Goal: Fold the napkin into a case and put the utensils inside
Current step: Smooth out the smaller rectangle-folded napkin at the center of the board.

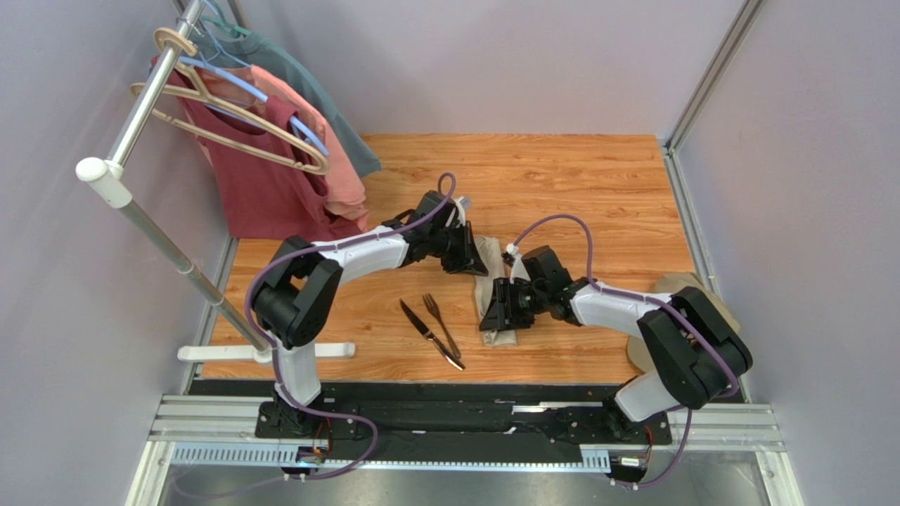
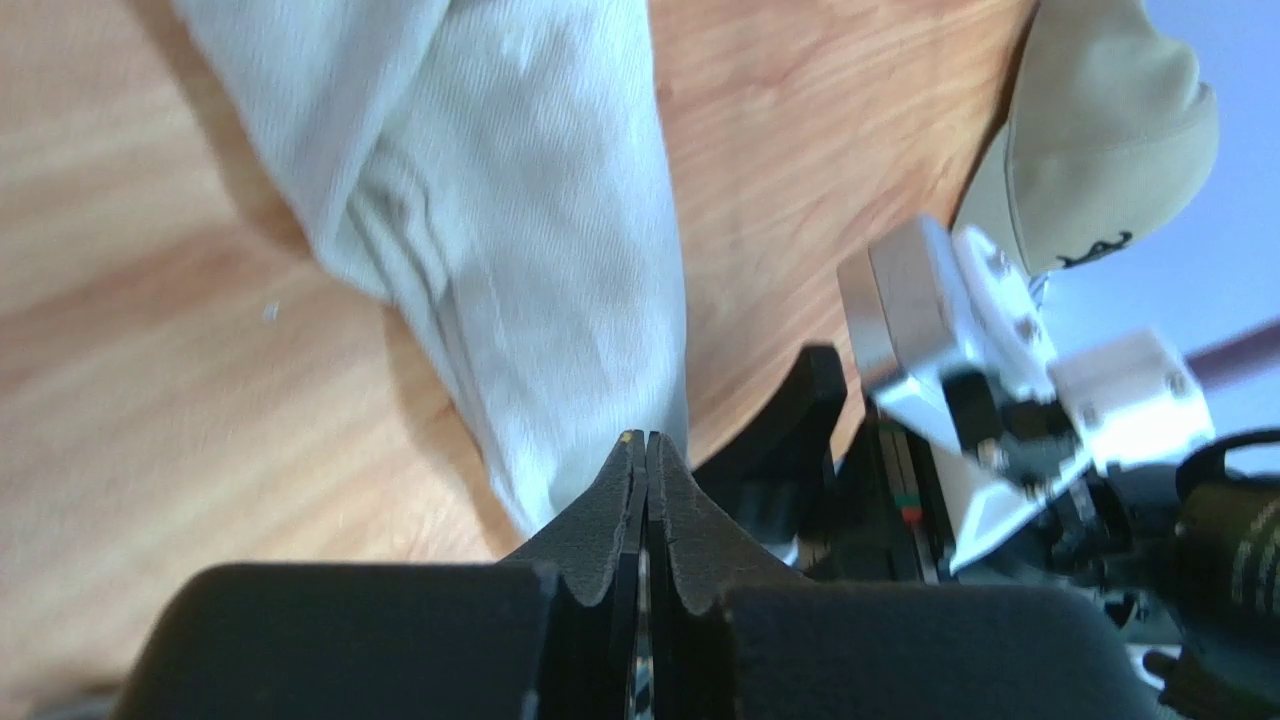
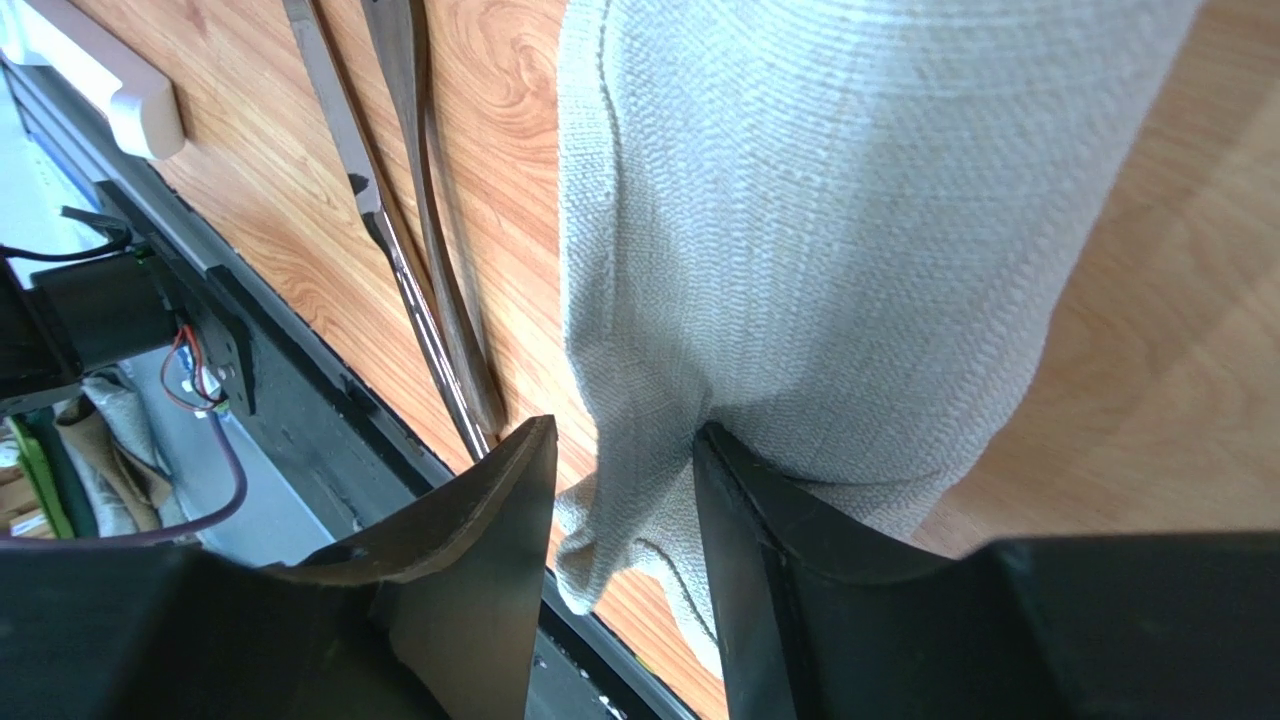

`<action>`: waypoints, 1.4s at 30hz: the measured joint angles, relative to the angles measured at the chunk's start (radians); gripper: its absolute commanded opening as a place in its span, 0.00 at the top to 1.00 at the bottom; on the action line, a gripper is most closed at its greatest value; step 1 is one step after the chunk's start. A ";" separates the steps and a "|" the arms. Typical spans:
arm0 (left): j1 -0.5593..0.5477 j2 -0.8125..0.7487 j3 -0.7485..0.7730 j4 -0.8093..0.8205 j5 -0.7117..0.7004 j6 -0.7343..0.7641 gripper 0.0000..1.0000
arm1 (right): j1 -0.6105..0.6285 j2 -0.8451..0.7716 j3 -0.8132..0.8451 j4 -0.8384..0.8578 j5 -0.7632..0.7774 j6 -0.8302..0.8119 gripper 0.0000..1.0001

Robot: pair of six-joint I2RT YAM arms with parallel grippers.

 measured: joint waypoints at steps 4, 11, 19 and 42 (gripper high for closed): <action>0.001 0.079 0.083 -0.022 -0.024 0.014 0.97 | -0.034 -0.018 -0.031 0.014 -0.033 -0.003 0.64; 0.013 0.174 0.222 -0.094 -0.111 0.063 0.99 | -0.069 -0.018 -0.058 0.038 -0.076 -0.004 0.69; 0.016 0.281 0.330 -0.186 -0.161 0.112 1.00 | -0.091 -0.010 -0.076 0.082 -0.128 0.012 0.56; 0.006 0.334 0.434 -0.281 -0.252 0.264 1.00 | -0.158 -0.007 0.014 0.017 -0.220 0.026 0.68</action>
